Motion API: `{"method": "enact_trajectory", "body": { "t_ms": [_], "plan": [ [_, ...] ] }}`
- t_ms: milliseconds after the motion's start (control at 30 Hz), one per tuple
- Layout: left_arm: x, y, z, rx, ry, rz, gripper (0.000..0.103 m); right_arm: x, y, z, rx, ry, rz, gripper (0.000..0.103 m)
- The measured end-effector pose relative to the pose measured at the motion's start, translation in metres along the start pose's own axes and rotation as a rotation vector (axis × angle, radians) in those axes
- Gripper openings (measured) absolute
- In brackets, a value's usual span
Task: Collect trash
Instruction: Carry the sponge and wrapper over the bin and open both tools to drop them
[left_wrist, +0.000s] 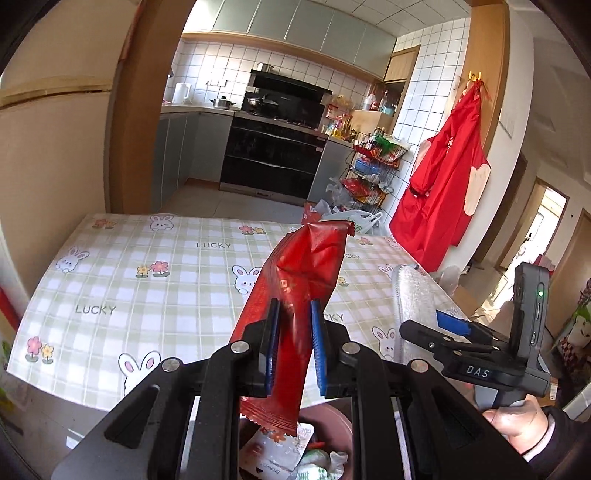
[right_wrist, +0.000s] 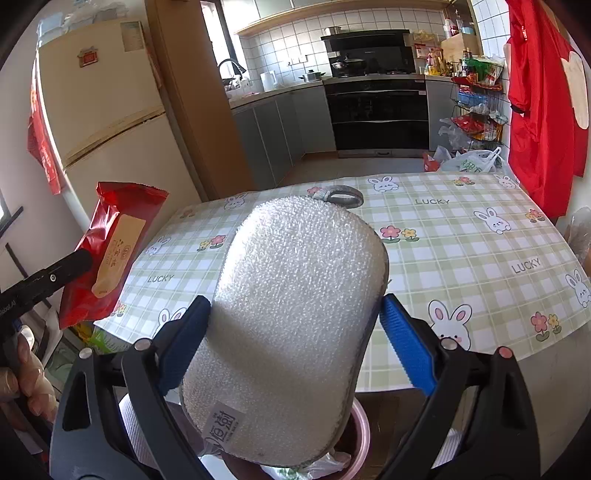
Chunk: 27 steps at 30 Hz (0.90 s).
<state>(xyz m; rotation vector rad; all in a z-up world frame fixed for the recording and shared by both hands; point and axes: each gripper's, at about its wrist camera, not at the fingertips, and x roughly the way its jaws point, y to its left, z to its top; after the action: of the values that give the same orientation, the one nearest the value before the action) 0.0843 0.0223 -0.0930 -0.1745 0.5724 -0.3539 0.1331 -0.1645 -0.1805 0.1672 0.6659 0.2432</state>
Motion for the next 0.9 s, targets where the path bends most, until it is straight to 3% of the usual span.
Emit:
{"method": "enact_trajectory", "body": {
  "t_ms": [233, 700, 900],
  "plan": [
    [-0.023, 0.013, -0.025, -0.076, -0.024, 0.012, 0.016, 0.000, 0.013, -0.031, -0.010, 0.045, 0.008, 0.091],
    [-0.023, 0.018, -0.033, -0.098, -0.015, 0.014, 0.016, 0.009, 0.028, -0.041, -0.012, 0.128, 0.095, 0.095],
    [-0.019, 0.018, -0.035, -0.097, 0.001, 0.013, 0.016, 0.006, 0.032, -0.042, -0.025, 0.119, 0.077, 0.095]
  ]
}}
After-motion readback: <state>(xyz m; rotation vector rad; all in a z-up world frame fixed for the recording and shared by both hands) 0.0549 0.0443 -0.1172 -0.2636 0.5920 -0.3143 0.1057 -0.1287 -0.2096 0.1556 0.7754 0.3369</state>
